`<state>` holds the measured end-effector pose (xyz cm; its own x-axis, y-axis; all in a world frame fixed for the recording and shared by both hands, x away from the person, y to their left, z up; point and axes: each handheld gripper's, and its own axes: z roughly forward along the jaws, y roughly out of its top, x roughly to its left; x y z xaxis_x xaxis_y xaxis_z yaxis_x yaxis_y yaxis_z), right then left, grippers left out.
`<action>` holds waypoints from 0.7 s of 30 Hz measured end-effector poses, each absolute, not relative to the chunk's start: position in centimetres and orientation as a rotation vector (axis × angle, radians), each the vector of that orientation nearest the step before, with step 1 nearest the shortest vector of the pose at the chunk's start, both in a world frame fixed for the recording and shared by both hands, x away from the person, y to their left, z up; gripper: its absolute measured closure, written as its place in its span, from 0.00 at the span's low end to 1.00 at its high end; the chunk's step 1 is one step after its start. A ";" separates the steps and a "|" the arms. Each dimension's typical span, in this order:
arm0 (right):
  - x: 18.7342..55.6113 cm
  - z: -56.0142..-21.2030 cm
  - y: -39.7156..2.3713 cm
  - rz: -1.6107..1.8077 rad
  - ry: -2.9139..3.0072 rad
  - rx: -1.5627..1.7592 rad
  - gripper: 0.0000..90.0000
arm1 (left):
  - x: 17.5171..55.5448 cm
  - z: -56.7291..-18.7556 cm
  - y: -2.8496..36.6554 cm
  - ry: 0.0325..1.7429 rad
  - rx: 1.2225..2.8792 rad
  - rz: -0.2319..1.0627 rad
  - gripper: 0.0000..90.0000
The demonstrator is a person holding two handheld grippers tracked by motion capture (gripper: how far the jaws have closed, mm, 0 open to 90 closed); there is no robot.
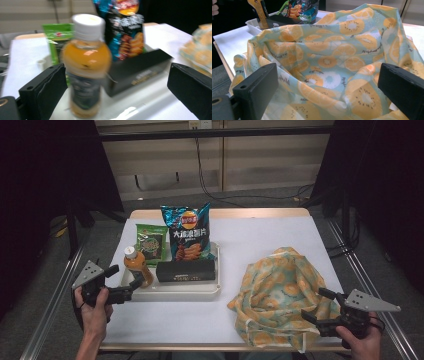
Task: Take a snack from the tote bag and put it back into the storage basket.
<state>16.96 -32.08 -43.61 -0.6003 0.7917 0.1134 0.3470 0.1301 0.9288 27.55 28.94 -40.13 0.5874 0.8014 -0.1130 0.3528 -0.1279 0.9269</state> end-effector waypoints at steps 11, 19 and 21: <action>16.2 -43.5 -32.8 1.463 1.988 1.109 0.03 | 23.5 -40.5 24.8 0.871 1.776 0.530 0.03; 15.8 -43.5 -33.5 1.460 1.963 1.125 0.03 | 21.2 -42.1 23.6 0.851 1.781 0.476 0.03; 15.8 -43.5 -33.6 1.460 1.954 1.132 0.03 | 21.0 -42.6 23.8 0.836 1.785 0.437 0.02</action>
<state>15.78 -33.60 -43.45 -0.5626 0.8185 0.1166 0.3439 0.1035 0.9333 21.04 23.79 -42.58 0.6872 0.7197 -0.0987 0.3296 -0.1878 0.9253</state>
